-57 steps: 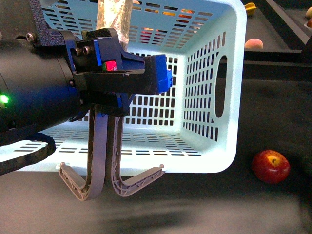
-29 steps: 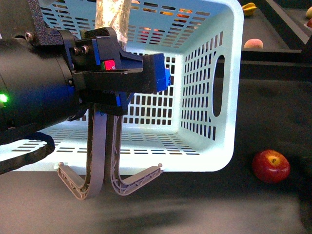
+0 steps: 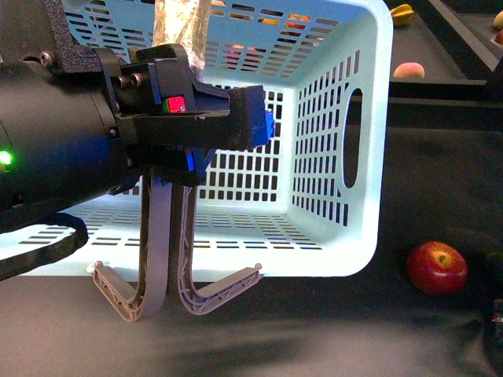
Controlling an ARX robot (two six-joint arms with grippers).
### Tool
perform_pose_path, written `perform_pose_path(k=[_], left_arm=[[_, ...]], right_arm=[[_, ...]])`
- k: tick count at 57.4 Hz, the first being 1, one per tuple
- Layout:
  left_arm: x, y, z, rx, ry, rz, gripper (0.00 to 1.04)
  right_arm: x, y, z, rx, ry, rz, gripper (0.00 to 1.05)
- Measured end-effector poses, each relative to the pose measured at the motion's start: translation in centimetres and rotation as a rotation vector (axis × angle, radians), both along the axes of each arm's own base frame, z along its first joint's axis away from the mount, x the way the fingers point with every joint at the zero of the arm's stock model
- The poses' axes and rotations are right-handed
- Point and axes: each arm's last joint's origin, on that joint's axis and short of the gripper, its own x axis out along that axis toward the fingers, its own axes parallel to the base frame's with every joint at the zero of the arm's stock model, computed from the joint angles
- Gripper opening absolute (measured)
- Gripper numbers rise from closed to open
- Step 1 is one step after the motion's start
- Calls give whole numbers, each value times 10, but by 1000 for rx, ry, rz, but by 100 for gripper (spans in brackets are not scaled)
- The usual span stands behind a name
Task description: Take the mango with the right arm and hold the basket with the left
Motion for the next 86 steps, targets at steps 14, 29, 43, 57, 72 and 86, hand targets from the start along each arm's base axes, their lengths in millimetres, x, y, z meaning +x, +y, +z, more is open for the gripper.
perform_pose_path(k=[14,29,43,57,72,86], left_arm=[[0,0,0,0,0,0,8],[0,0,0,0,0,-1,8],[0,0,0,0,0,0,8],[0,0,0,0,0,-1,8],[0,0,0,0,0,0,8],[0,0,0,0,0,0,8]], right_arm=[[8,0,-8,-1,2,-24,97],[5,7,-11,8,13,-11,75],[-4,9,-1,37,13,-3,54],[-10,8,53,107,-69,51,54],[-20,30,116,227,-140,167,54],[-19,76,195,371,-285,360,54]])
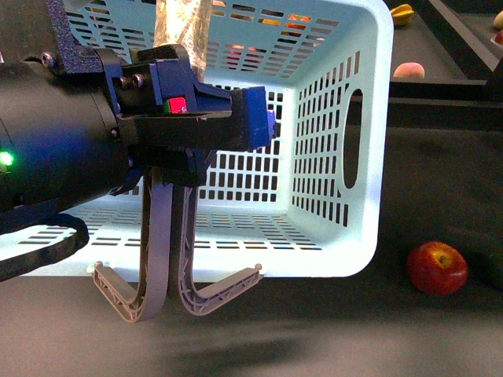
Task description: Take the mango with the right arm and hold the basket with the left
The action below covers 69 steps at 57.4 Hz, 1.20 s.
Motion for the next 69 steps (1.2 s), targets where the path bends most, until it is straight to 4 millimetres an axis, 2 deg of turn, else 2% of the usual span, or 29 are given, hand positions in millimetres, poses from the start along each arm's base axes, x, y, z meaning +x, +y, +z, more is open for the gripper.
perform_pose_path(k=[4,11,28,43,69], left_arm=[[0,0,0,0,0,0,8],[0,0,0,0,0,0,8],[0,0,0,0,0,0,8],[0,0,0,0,0,0,8],[0,0,0,0,0,0,8]], right_arm=[[0,18,27,40,-67,52,54],[1,38,51,111,-116,105,54],[24,88,74,168,-138,175,54],[48,125,72,176,-116,203,54],[66,150,56,159,-94,184,54]])
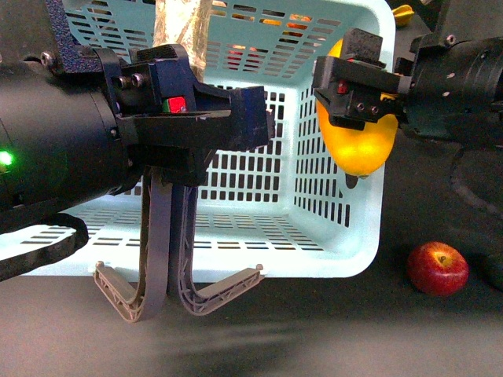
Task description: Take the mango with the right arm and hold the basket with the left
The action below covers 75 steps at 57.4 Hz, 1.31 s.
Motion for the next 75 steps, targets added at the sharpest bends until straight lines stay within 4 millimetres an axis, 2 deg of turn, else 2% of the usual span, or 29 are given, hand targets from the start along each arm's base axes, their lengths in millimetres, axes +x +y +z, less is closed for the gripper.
perform_pose_path(k=[21,30,37,42,47,52,59,68,75], left_arm=[[0,0,0,0,0,0,8],[0,0,0,0,0,0,8],[0,0,0,2,1,-7,8],[-1,0,-2,6,8,-6,8],[-2,1,-2,4,13,-1,8],[-1,1,-2,7,11,2,8],[-1,1,-2,6,11,3,8],[-2,1,-2,5,12,-1,8],[-2,1,-2,5,12,-5,8]], right_arm=[[8,20,-6,-2,-17,14,54],[8,23,-4,7,-43,6,75],[3,20,4,40,-77,-3,94],[-4,15,10,50,-92,-5,98],[-14,5,18,59,-111,-17,96],[-35,-20,34,51,-134,-82,97],[-67,-51,41,9,-135,-195,97],[-110,-70,50,4,-156,-260,97],[-142,-81,47,-12,-166,-328,97]])
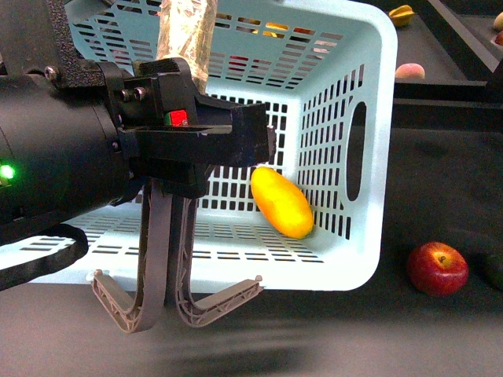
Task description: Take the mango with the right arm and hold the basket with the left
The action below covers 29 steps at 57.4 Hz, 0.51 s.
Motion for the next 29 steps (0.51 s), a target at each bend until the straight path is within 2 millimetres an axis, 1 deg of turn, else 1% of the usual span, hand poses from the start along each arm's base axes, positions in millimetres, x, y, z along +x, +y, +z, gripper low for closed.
perform_pose_path(k=[5,10,15,25,27,29], left_arm=[[0,0,0,1,0,1,8],[0,0,0,2,-1,5,8],[0,0,0,1,-1,7,8],[0,0,0,0,0,5,8],[0,0,0,0,0,5,8],[0,0,0,2,-1,4,8]], right_arm=[[-15,-7,-5,13,-5,-47,97],[-26,-15,-8,30,-21,-122,97],[-29,-17,-6,46,-47,-141,97],[-29,-17,-6,50,-45,-141,97],[-28,-18,-7,27,-100,-136,92],[-30,-19,-10,-23,-200,-122,84]])
